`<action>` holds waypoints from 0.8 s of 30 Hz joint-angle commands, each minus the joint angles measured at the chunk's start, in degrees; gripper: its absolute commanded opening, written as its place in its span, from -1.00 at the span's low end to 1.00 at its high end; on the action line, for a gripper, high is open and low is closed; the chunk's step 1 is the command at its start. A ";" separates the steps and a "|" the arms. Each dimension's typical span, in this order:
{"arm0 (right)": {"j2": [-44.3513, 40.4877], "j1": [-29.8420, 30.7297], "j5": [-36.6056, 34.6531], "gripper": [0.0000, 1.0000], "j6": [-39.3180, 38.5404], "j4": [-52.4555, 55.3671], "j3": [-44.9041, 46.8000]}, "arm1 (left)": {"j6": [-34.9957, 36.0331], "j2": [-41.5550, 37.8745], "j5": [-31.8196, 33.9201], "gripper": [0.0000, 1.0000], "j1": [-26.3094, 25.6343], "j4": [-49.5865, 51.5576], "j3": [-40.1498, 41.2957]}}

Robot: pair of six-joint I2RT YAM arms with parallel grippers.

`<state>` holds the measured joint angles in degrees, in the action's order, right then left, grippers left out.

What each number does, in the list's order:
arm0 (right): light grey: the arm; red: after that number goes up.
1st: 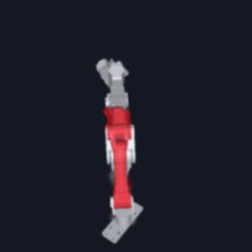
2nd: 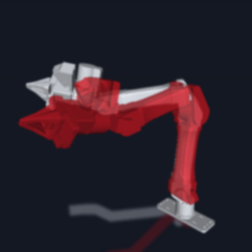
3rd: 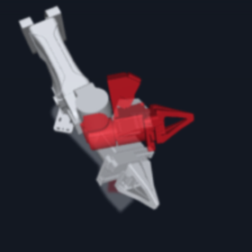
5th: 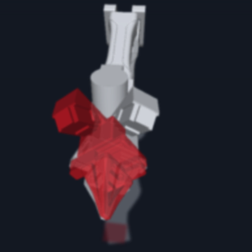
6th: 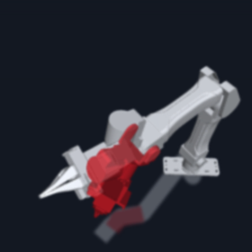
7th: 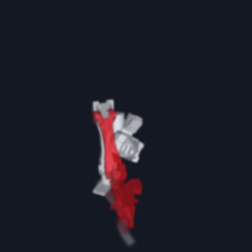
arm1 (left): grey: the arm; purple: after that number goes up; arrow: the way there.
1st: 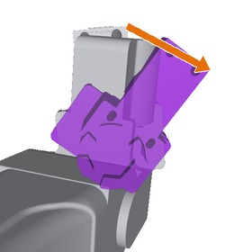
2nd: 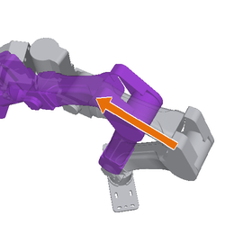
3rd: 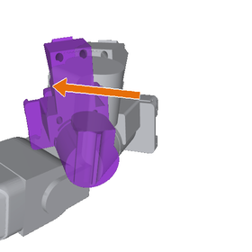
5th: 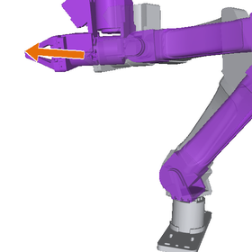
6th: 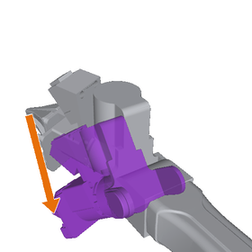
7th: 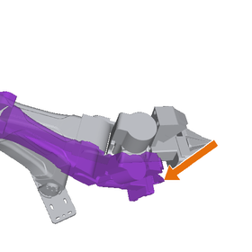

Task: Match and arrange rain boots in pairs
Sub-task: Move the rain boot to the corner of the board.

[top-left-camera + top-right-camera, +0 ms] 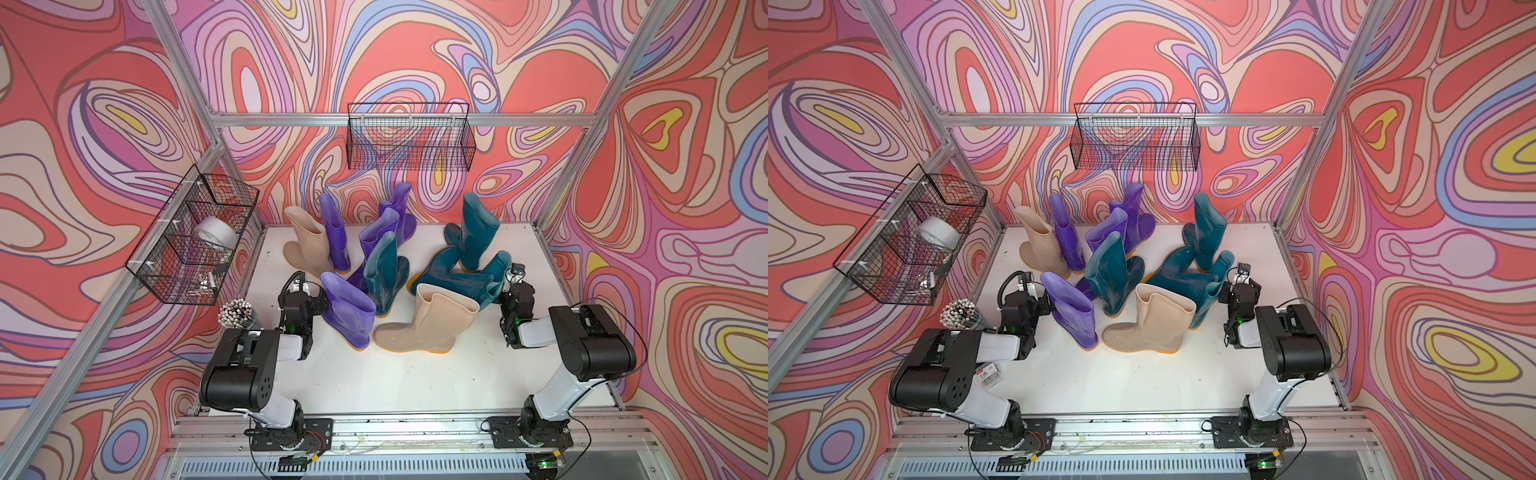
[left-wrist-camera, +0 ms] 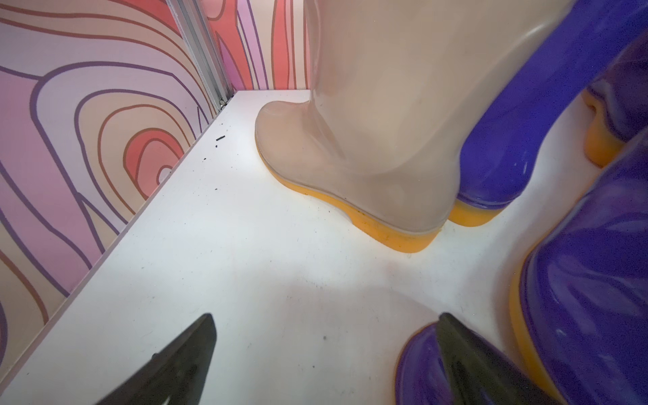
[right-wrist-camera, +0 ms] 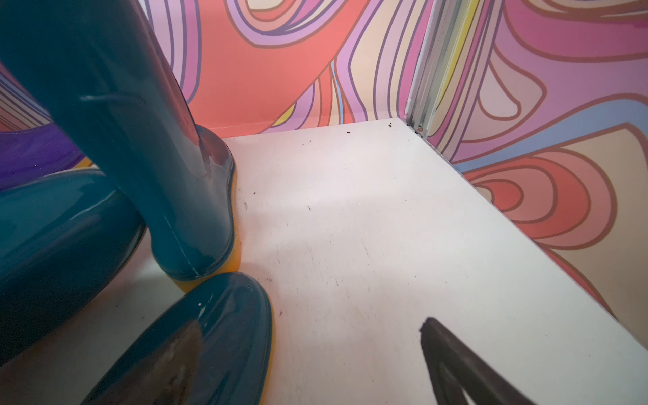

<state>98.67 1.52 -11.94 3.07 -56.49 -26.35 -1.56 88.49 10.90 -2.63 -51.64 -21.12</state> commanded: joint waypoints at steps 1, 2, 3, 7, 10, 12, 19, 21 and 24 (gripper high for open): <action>-0.50 -0.12 0.50 0.97 -0.14 0.25 0.16 | -0.03 -0.05 -0.59 1.00 0.26 -0.22 -0.32; -0.50 -0.16 0.45 0.97 -0.17 0.28 0.16 | -0.05 0.01 -0.62 1.00 0.26 -0.22 -0.22; -0.52 -0.13 0.43 0.97 -0.10 0.28 0.16 | -0.03 -0.03 -0.53 1.00 0.22 -0.33 -0.15; -0.46 -0.12 0.60 0.97 -0.09 0.56 0.00 | -0.07 -0.04 -0.44 1.00 0.26 -0.05 -0.39; -0.67 -0.18 0.43 0.97 -0.16 0.17 0.28 | -1.53 -2.87 4.41 1.00 -0.42 2.06 -0.01; -2.99 0.68 -3.83 0.97 0.26 3.45 -0.26 | -0.05 -7.80 6.56 1.00 -1.47 2.75 1.27; -21.25 2.48 -12.50 0.97 6.34 35.85 -10.88 | -6.51 -35.32 4.05 1.00 -2.97 41.41 -11.36; -23.93 2.44 -14.08 0.97 10.32 50.06 -17.76 | -7.73 -40.18 4.12 1.00 -2.97 50.51 -15.68; -24.43 2.45 -8.96 0.97 12.21 69.69 -28.84 | -14.08 -45.88 6.01 1.00 -2.99 61.81 -23.32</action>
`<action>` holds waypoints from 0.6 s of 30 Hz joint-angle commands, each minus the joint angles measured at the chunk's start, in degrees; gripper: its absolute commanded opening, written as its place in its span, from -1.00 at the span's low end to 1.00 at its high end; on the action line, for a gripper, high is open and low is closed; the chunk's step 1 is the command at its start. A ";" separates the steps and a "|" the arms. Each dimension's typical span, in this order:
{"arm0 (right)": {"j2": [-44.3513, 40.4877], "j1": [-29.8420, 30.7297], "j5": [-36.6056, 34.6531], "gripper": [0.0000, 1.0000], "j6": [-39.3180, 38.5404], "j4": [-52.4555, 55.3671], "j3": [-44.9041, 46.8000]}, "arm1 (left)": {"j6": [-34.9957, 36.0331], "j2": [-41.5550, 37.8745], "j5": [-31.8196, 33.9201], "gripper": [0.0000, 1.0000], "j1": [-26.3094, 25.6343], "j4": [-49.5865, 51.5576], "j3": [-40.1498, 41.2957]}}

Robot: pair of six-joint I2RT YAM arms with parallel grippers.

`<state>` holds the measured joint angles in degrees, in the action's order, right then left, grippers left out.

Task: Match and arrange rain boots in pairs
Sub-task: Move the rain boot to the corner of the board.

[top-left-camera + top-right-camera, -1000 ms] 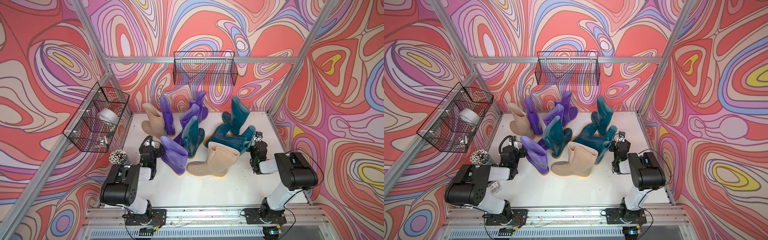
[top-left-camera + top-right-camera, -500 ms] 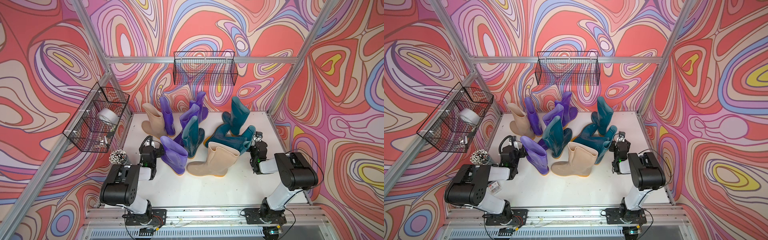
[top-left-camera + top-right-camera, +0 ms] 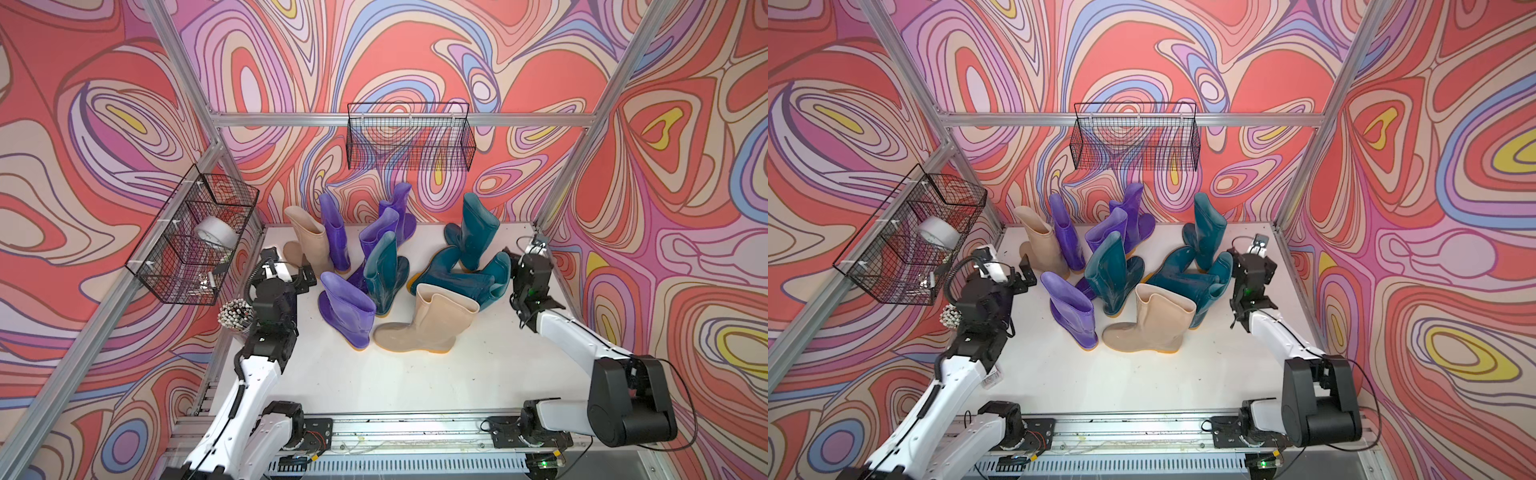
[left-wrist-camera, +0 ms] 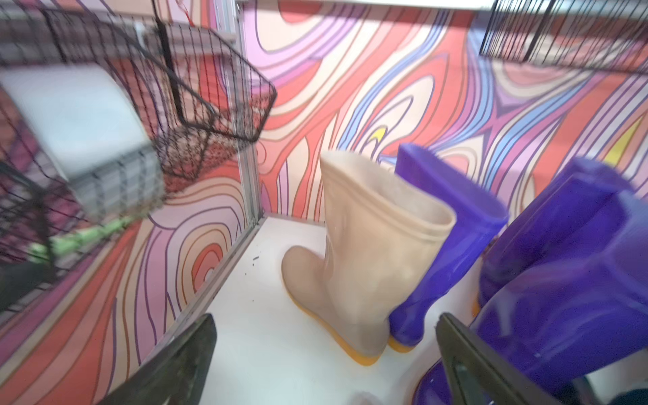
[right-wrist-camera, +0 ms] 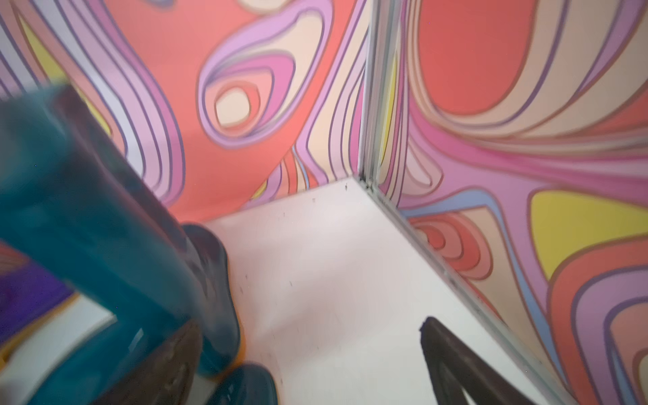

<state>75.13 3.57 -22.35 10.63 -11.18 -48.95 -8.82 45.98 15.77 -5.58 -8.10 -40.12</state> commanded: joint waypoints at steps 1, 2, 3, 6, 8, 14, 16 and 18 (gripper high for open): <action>-0.99 0.47 4.41 0.97 5.93 28.98 -9.45 | -10.01 -4.79 1.18 1.00 -0.04 22.51 -7.63; -1.58 0.41 6.09 0.97 9.48 32.79 -11.27 | -13.59 -5.93 1.51 1.00 -0.04 27.16 -11.06; -2.69 0.43 7.49 0.97 12.35 34.62 -12.63 | -16.56 -6.83 1.69 1.00 -0.04 29.94 -13.08; -8.20 0.37 14.41 0.97 19.12 34.74 -12.27 | -17.01 -10.71 -1.34 0.99 -0.03 30.81 -14.59; -11.59 0.38 20.29 0.78 19.90 33.02 -12.80 | -20.73 -13.82 0.25 1.00 0.01 27.63 -12.25; -8.35 1.20 28.96 0.18 19.17 46.66 -26.79 | -19.30 -11.25 -2.46 1.00 -0.03 29.69 -16.94; -7.18 3.53 23.84 0.19 17.98 52.46 -31.96 | -18.77 -6.91 -5.70 0.95 -0.04 33.76 -21.88; -6.23 4.99 20.14 0.24 16.81 57.01 -36.56 | -18.20 -2.49 -10.66 0.86 -0.04 36.95 -26.41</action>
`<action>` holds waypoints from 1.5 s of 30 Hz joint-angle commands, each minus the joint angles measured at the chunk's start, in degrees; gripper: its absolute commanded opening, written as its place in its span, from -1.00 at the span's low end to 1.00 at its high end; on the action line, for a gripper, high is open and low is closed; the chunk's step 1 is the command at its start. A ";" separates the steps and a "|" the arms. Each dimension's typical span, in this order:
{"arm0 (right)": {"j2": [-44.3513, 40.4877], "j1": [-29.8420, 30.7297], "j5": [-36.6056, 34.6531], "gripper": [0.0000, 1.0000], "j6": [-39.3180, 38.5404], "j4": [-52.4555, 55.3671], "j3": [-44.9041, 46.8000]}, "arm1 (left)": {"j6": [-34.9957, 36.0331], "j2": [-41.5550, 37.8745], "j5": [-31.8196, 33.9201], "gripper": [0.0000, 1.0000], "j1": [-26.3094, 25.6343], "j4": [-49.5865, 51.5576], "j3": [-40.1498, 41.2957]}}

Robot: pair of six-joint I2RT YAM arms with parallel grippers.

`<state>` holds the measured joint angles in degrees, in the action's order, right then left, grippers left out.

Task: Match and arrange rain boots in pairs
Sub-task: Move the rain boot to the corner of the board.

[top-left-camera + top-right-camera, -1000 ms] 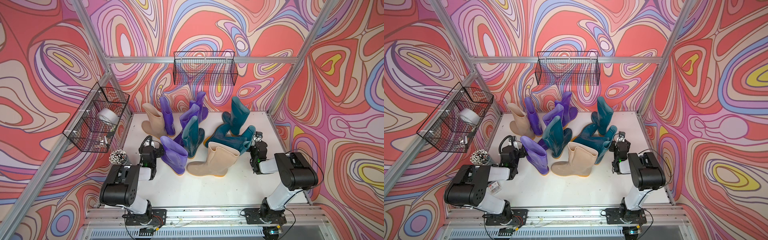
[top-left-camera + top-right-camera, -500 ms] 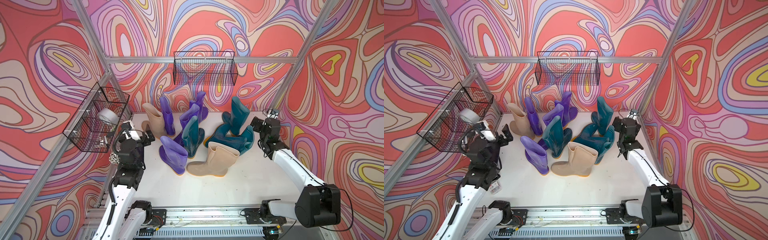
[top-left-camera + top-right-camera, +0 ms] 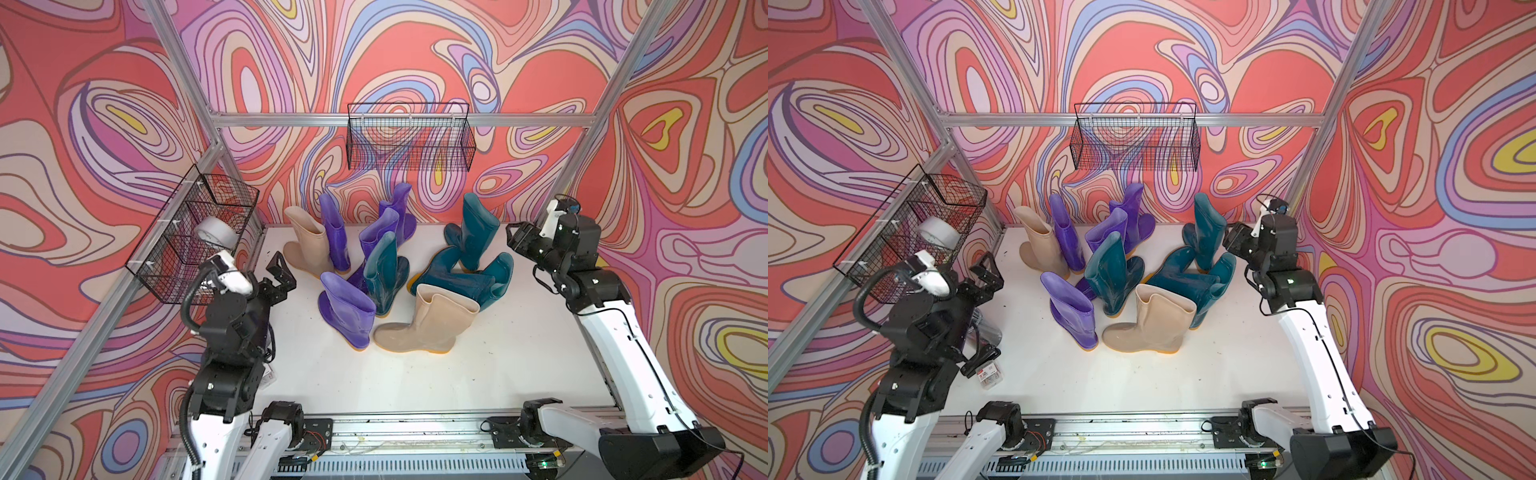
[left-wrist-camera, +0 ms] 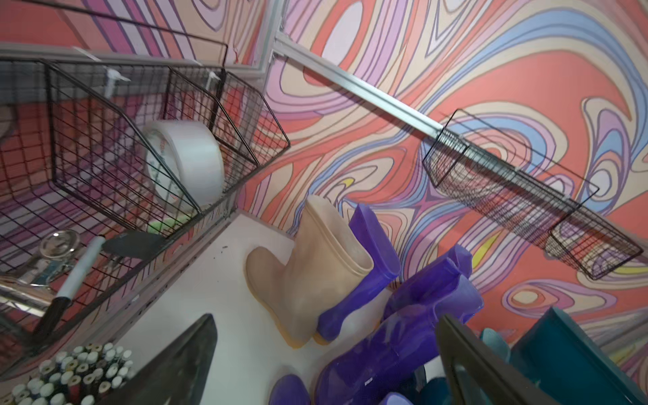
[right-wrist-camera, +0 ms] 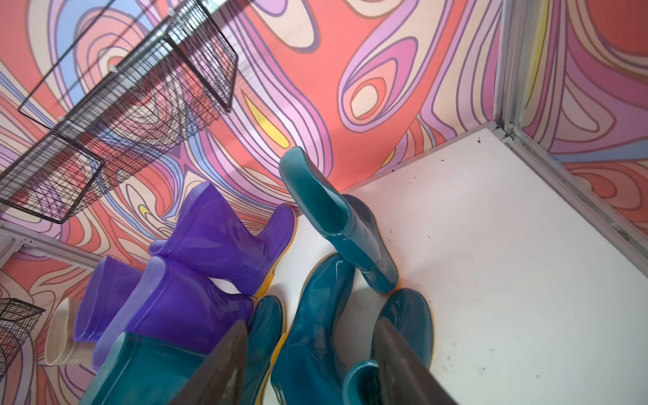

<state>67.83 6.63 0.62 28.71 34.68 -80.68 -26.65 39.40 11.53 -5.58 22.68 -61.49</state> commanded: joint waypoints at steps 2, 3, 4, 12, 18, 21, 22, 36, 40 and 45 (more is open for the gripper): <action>2.68 2.46 -4.73 0.29 -1.10 16.18 -9.68 | -0.99 8.40 -12.42 0.77 -0.05 7.93 -8.33; 3.54 2.61 -4.86 0.31 -1.16 18.06 -11.46 | -1.25 9.96 -15.12 0.73 -0.04 8.00 -9.14; 4.73 2.69 -5.53 0.35 -1.28 21.21 -13.48 | -1.53 11.64 -17.82 0.70 -0.04 7.91 -9.70; 7.85 3.14 -5.03 0.53 -1.04 30.69 -12.21 | -1.23 17.00 -21.88 0.63 -2.45 7.10 -9.26; 10.89 3.65 -2.40 0.51 -1.84 30.26 -9.24 | -1.47 17.46 -23.50 0.65 -2.85 4.27 -5.82; 11.16 3.66 -8.32 0.49 -4.87 28.96 -12.22 | -1.25 18.20 -24.11 0.66 -2.85 2.83 -4.32; 11.88 3.67 -9.83 0.48 -6.53 28.47 -13.98 | -1.12 18.77 -24.36 0.66 -2.86 2.70 -4.02; 31.78 3.56 -7.86 0.83 -28.16 14.73 -28.30 | -1.81 21.35 -26.37 0.66 -2.85 4.76 -6.81; 37.75 3.25 -10.81 0.87 -31.70 14.44 -33.53 | -1.31 22.68 -26.93 0.66 -2.85 7.51 -9.21; 42.89 3.42 -14.24 0.87 -33.88 16.56 -39.72 | -0.85 22.49 -25.70 0.67 -2.80 8.65 -10.05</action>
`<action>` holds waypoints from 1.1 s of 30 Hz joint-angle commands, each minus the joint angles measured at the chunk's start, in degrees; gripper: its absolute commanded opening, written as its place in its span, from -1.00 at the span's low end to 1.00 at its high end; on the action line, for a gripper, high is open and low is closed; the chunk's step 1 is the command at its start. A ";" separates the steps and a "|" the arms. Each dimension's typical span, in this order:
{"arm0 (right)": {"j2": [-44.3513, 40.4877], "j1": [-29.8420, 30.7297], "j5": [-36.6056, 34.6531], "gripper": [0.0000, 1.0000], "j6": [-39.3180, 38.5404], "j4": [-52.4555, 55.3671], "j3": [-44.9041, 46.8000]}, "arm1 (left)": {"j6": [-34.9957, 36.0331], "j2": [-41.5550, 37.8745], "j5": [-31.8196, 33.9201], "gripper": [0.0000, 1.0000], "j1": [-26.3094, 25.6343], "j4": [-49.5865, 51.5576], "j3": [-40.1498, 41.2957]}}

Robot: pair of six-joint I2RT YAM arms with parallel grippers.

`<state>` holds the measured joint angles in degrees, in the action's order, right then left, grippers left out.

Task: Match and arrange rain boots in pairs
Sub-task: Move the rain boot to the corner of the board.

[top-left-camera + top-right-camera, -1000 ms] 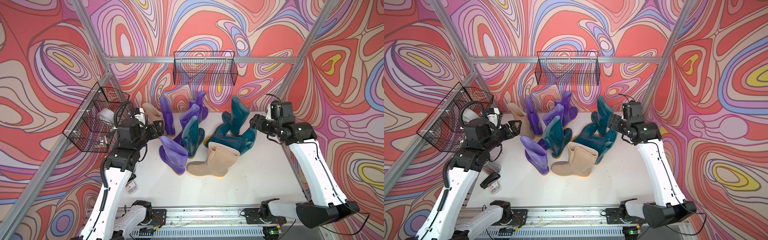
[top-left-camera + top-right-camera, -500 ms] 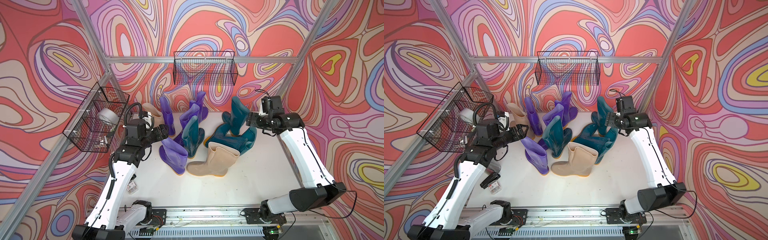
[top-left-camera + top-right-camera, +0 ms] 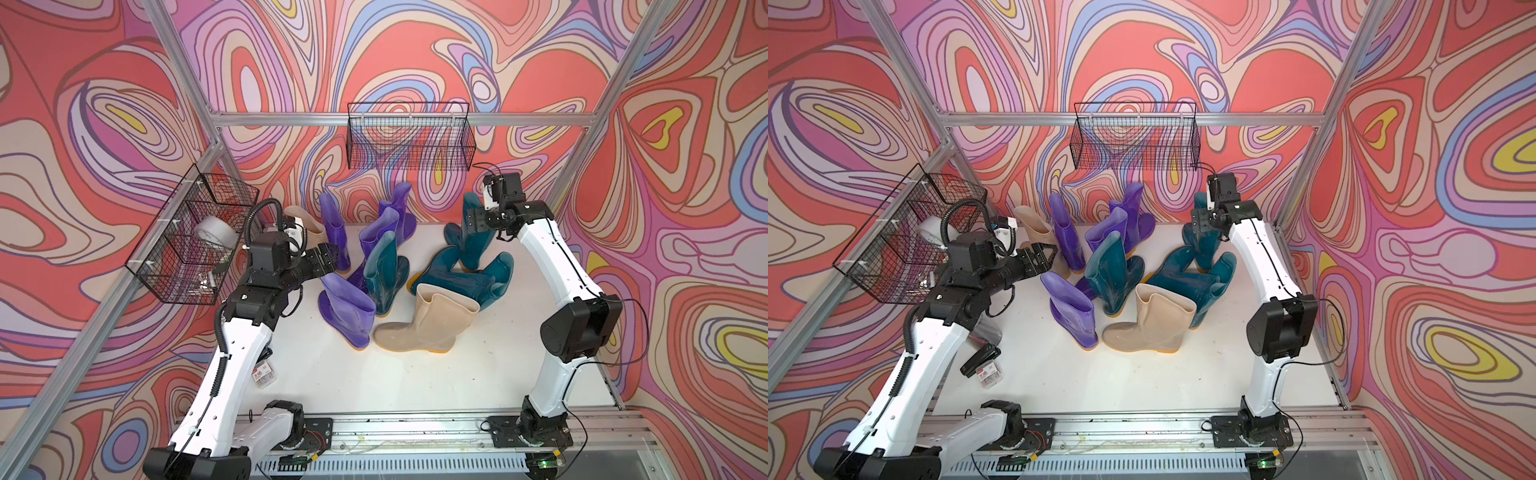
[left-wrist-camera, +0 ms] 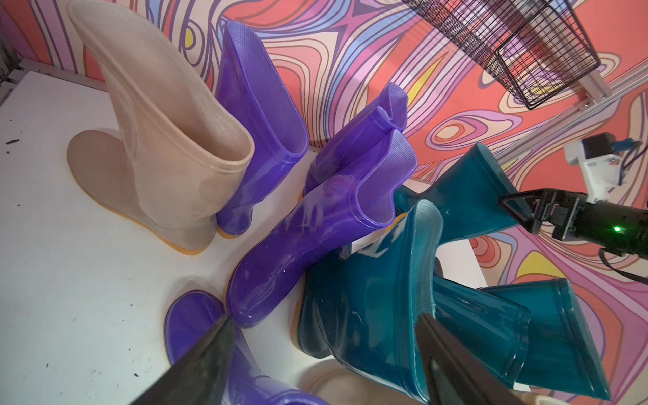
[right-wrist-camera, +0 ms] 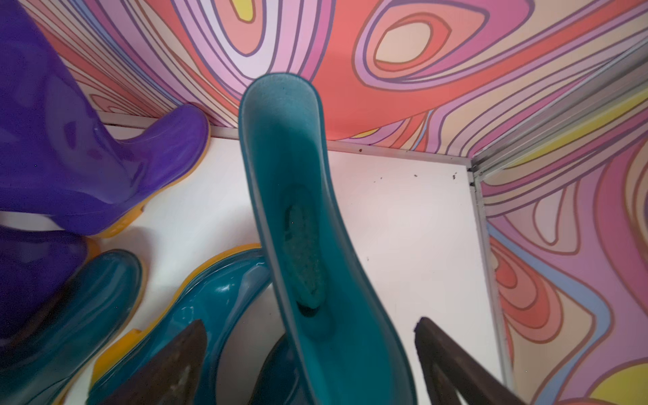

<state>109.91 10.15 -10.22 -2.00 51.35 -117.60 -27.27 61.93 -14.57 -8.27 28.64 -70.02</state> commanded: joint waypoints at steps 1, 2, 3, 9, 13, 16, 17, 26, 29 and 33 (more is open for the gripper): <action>0.70 -0.21 -3.00 0.89 -4.22 -1.05 -2.12 | -0.24 -0.04 0.58 0.67 -0.19 2.81 -1.69; 0.90 -0.22 -2.43 0.91 -5.75 -1.62 -1.67 | -0.25 -0.06 0.76 0.67 -0.14 2.82 -1.79; 1.26 -0.17 -3.44 0.91 -6.33 -2.15 -1.67 | -0.10 -0.06 0.93 0.67 -0.16 2.74 -1.86; 3.90 -0.76 -2.58 0.96 -9.23 -3.27 -1.03 | -0.68 1.33 0.89 0.67 -0.16 3.26 -3.53; 6.10 -1.74 3.53 0.75 -9.13 -1.71 -1.83 | -1.25 1.95 0.94 0.67 -0.16 4.40 -4.56; 5.02 -2.33 5.73 -0.06 -7.93 -3.10 -0.40 | -0.82 1.59 1.92 0.67 -0.16 5.49 -5.29; 4.30 -2.44 5.72 -0.37 -7.59 -4.52 0.58 | -0.64 1.50 2.22 0.67 -0.16 5.69 -5.46; 4.30 -3.75 -12.72 -1.00 -10.98 -11.52 -0.40 | -0.24 2.01 2.50 0.67 -0.14 6.98 -7.92; 4.96 -6.61 -12.25 -1.00 -11.22 -11.42 -3.53 | 0.35 3.03 2.35 0.67 -0.16 8.19 -9.61; 5.56 -8.46 -10.72 -1.00 -12.86 -11.73 -4.89 | 0.99 3.93 2.56 0.66 -0.14 9.39 -11.01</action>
<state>115.87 3.14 -18.39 -13.50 44.91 -119.15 -27.14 65.06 -12.56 -8.27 34.87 -79.53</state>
